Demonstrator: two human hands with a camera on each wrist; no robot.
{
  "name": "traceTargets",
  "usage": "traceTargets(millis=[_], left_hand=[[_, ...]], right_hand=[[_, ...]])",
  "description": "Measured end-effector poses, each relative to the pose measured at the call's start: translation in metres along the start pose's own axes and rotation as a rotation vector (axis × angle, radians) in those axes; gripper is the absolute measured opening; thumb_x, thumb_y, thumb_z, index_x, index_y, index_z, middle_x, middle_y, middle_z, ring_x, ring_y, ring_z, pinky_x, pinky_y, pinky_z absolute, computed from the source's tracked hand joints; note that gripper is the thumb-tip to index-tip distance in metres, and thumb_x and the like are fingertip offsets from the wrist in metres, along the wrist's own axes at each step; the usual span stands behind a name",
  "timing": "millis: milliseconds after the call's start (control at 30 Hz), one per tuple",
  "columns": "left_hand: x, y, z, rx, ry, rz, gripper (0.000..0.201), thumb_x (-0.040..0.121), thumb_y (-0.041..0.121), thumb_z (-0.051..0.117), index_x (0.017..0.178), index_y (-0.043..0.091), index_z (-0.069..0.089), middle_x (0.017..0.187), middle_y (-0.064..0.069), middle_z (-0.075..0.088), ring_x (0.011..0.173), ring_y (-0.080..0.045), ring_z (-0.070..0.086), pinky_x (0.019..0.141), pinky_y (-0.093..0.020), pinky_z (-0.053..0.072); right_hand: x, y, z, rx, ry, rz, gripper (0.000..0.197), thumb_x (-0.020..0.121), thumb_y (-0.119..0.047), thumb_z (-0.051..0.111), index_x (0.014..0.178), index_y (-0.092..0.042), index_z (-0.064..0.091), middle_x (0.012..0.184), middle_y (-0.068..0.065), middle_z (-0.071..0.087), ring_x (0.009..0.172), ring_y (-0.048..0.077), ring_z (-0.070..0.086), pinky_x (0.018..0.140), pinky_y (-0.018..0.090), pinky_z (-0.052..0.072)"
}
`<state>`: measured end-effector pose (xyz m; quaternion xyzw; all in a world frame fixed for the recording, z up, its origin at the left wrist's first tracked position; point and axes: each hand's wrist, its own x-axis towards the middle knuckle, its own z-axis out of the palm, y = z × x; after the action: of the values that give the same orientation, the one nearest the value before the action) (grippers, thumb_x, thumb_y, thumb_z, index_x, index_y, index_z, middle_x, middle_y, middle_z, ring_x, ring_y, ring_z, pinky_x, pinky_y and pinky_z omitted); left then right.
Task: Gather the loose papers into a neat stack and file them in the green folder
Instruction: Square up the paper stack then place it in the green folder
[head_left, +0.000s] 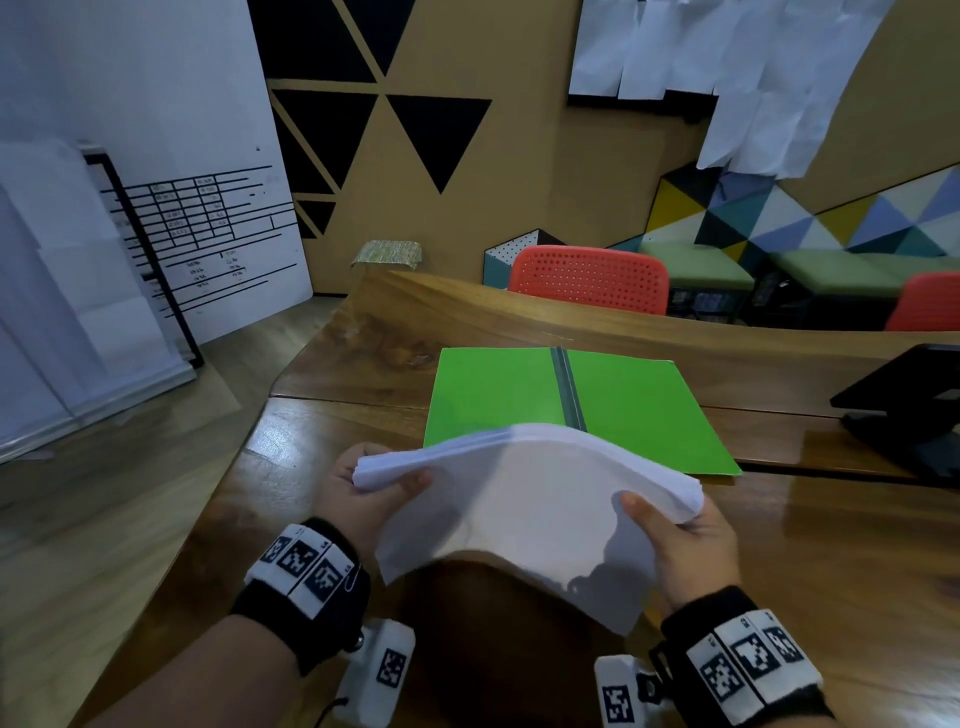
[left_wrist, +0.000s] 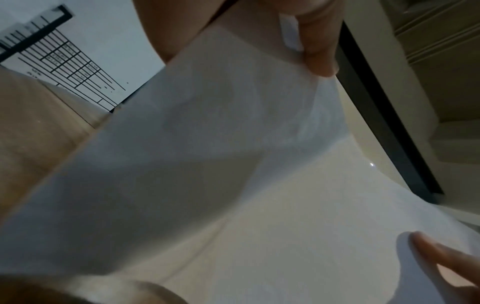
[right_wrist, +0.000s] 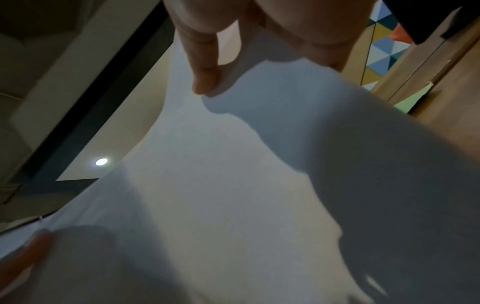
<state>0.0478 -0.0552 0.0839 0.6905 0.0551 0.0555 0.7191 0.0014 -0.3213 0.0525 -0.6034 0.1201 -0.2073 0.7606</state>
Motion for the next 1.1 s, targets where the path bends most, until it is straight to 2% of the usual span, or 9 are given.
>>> traceTargets(millis=[100, 200, 267, 433, 567, 800, 933, 1033, 1100], left_hand=[[0.003, -0.007, -0.003, 0.068, -0.013, -0.013, 0.025, 0.069, -0.005, 0.073, 0.069, 0.012, 0.055, 0.058, 0.001, 0.061, 0.055, -0.011, 0.056, 0.042, -0.011, 0.046], [0.001, -0.008, -0.001, 0.159, -0.007, -0.061, 0.016, 0.071, 0.001, 0.074, 0.081, 0.005, 0.063, 0.067, -0.006, 0.063, 0.058, -0.013, 0.056, 0.042, -0.01, 0.045], [0.001, -0.007, -0.001, 0.15, -0.009, -0.064, 0.017, 0.07, 0.0, 0.074, 0.082, 0.002, 0.063, 0.064, -0.004, 0.063, 0.05, -0.005, 0.058, 0.041, -0.009, 0.045], [0.008, -0.007, -0.005, -0.036, -0.037, -0.047, 0.022, 0.063, 0.022, 0.077, 0.069, 0.015, 0.057, 0.048, 0.005, 0.061, 0.048, -0.009, 0.058, 0.041, -0.012, 0.047], [0.014, -0.005, -0.005, -0.101, -0.01, -0.054, 0.012, 0.059, 0.023, 0.06, 0.069, 0.017, 0.059, 0.055, 0.007, 0.066, 0.057, -0.012, 0.056, 0.044, -0.015, 0.049], [0.015, -0.007, -0.007, -0.122, -0.031, -0.001, 0.022, 0.057, 0.015, 0.062, 0.078, 0.02, 0.059, 0.07, 0.011, 0.072, 0.07, -0.01, 0.061, 0.057, -0.019, 0.054], [0.019, -0.004, -0.003, -0.144, 0.005, -0.04, 0.01, 0.077, 0.011, 0.063, 0.075, 0.018, 0.056, 0.064, 0.009, 0.073, 0.072, -0.012, 0.06, 0.065, -0.024, 0.047], [0.021, 0.001, -0.001, -0.122, 0.034, -0.054, 0.022, 0.09, 0.004, 0.047, 0.072, 0.014, 0.055, 0.061, 0.008, 0.07, 0.067, -0.007, 0.061, 0.057, -0.011, 0.049], [0.02, 0.003, -0.001, -0.116, 0.029, -0.072, 0.025, 0.09, 0.001, 0.045, 0.07, 0.012, 0.055, 0.064, 0.006, 0.071, 0.071, -0.013, 0.06, 0.062, -0.017, 0.049]], right_hand=[[-0.002, 0.006, 0.001, -0.063, 0.052, 0.084, 0.04, 0.065, 0.004, 0.075, 0.103, 0.0, 0.064, 0.08, 0.004, 0.072, 0.074, 0.02, 0.068, 0.064, 0.024, 0.057], [-0.001, 0.014, -0.002, -0.148, 0.056, 0.153, 0.032, 0.068, 0.006, 0.073, 0.096, -0.006, 0.065, 0.095, 0.015, 0.069, 0.088, 0.03, 0.065, 0.082, 0.038, 0.053], [0.0, 0.014, -0.003, -0.138, 0.047, 0.158, 0.028, 0.07, 0.006, 0.071, 0.089, -0.013, 0.064, 0.092, 0.011, 0.069, 0.09, 0.03, 0.065, 0.077, 0.034, 0.055], [0.001, 0.009, -0.003, -0.066, 0.024, 0.196, 0.066, 0.045, -0.046, 0.085, 0.096, -0.009, 0.067, 0.1, 0.012, 0.072, 0.092, 0.028, 0.067, 0.088, 0.04, 0.05], [0.008, 0.002, -0.006, 0.016, 0.067, 0.247, 0.016, 0.083, -0.03, 0.06, 0.08, -0.015, 0.064, 0.089, 0.011, 0.065, 0.088, 0.025, 0.056, 0.079, 0.038, 0.042], [0.017, -0.003, -0.002, -0.049, 0.133, 0.244, 0.015, 0.08, -0.022, 0.066, 0.071, -0.01, 0.063, 0.075, 0.01, 0.06, 0.083, 0.024, 0.053, 0.076, 0.036, 0.041], [0.021, -0.006, -0.001, -0.104, 0.155, 0.27, 0.067, 0.064, -0.05, 0.074, 0.087, 0.012, 0.06, 0.092, 0.042, 0.054, 0.079, 0.027, 0.051, 0.078, 0.04, 0.044], [0.021, -0.014, 0.0, -0.134, 0.152, 0.285, 0.043, 0.078, -0.033, 0.069, 0.091, 0.007, 0.063, 0.11, 0.029, 0.06, 0.107, 0.037, 0.055, 0.095, 0.045, 0.041], [0.022, -0.018, 0.0, -0.131, 0.137, 0.273, 0.017, 0.082, -0.027, 0.066, 0.076, -0.012, 0.064, 0.094, 0.011, 0.064, 0.103, 0.029, 0.053, 0.095, 0.04, 0.04]])
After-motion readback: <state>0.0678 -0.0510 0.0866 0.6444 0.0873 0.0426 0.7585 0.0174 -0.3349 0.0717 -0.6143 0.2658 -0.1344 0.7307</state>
